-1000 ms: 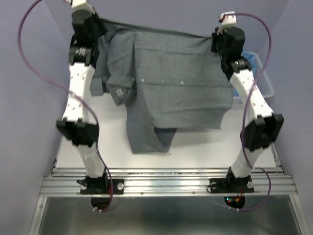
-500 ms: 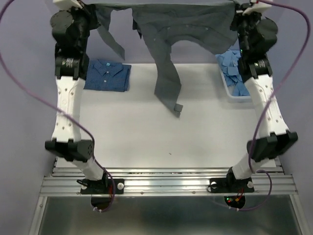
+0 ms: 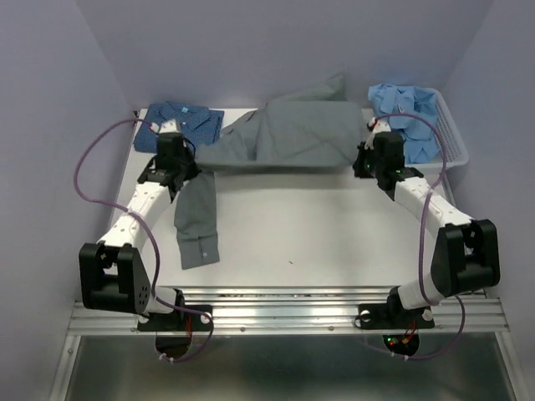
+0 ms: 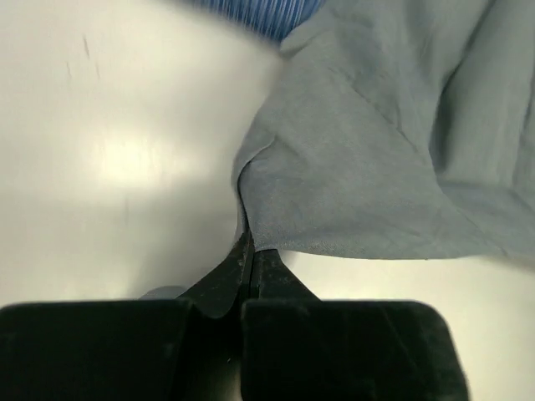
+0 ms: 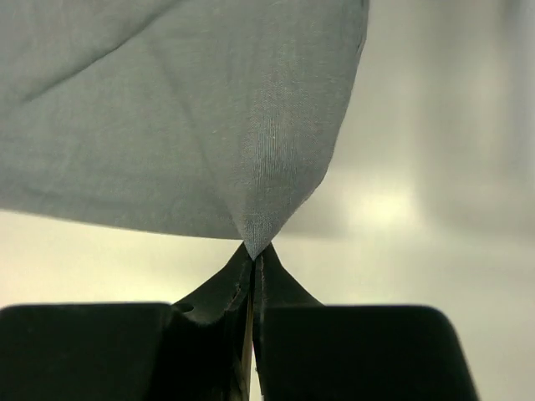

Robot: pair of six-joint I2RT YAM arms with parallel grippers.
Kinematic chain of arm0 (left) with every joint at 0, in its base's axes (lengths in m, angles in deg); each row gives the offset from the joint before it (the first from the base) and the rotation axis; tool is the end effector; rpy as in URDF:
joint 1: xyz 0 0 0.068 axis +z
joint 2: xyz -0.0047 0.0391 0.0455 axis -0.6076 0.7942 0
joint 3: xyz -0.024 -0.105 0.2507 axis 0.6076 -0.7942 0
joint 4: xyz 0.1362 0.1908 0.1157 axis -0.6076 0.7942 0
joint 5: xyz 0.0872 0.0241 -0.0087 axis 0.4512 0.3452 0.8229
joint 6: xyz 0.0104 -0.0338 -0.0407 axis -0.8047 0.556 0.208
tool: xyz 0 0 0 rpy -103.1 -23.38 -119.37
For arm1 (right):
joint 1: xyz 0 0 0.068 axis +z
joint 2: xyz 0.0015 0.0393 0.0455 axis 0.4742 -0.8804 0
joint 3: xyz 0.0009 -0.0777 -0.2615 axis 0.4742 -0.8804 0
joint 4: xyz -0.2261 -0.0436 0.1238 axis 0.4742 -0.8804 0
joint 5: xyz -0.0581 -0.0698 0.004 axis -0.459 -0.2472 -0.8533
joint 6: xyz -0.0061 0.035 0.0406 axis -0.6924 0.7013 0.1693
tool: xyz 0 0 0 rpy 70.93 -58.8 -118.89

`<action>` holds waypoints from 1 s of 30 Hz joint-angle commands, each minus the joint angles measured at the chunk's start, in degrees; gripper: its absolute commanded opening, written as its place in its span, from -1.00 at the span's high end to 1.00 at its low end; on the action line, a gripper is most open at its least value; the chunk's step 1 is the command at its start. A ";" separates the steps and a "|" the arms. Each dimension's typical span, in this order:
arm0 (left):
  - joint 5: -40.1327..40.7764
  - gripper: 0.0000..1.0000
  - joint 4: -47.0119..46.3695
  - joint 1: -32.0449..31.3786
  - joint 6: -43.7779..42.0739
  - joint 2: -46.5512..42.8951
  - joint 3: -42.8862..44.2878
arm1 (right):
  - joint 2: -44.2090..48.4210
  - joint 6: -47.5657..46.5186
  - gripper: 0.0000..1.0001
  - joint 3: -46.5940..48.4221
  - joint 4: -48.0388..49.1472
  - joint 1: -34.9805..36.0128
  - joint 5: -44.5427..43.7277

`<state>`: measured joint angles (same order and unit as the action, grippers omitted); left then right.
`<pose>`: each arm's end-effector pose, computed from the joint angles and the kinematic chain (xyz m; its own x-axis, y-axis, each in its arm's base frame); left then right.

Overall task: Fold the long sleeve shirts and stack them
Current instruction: Flatten the shirt out

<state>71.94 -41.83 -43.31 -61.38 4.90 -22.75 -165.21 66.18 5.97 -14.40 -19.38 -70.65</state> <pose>0.3123 -0.0301 0.3306 -0.3428 -0.3052 -0.8885 -0.0738 0.9516 -0.2984 0.3326 0.0525 0.2912 -0.4338 0.0442 -0.8999 -0.1140 0.9881 0.1035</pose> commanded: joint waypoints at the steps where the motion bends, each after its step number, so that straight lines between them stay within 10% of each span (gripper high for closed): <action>1: 8.61 1.00 9.12 -5.78 6.44 -3.59 -1.77 | 2.82 10.31 0.99 -2.23 -15.51 1.96 -3.83; 16: 4.78 0.95 30.84 -8.17 10.40 3.89 -9.32 | -4.74 23.51 0.86 -7.51 -38.96 1.97 -12.79; 20: -3.06 -0.14 34.45 -9.05 9.17 -1.02 -10.64 | -3.16 26.06 0.07 -8.39 -43.63 1.97 -11.75; 21: -4.46 -0.80 35.76 -9.22 8.21 -1.90 -10.12 | -2.81 25.19 -0.63 -8.22 -45.29 1.97 -11.48; 22: -5.26 -0.97 36.82 -9.31 8.20 -2.70 -9.25 | -2.37 24.57 -0.99 -7.43 -46.18 1.97 -11.91; 30: 2.36 -0.97 34.41 -9.67 3.20 -5.61 8.14 | 12.13 12.35 -1.00 1.21 -27.28 1.97 -3.32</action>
<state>69.38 -2.75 -52.73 -54.25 0.49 -22.27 -160.32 83.69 4.95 -57.30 -17.36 -79.74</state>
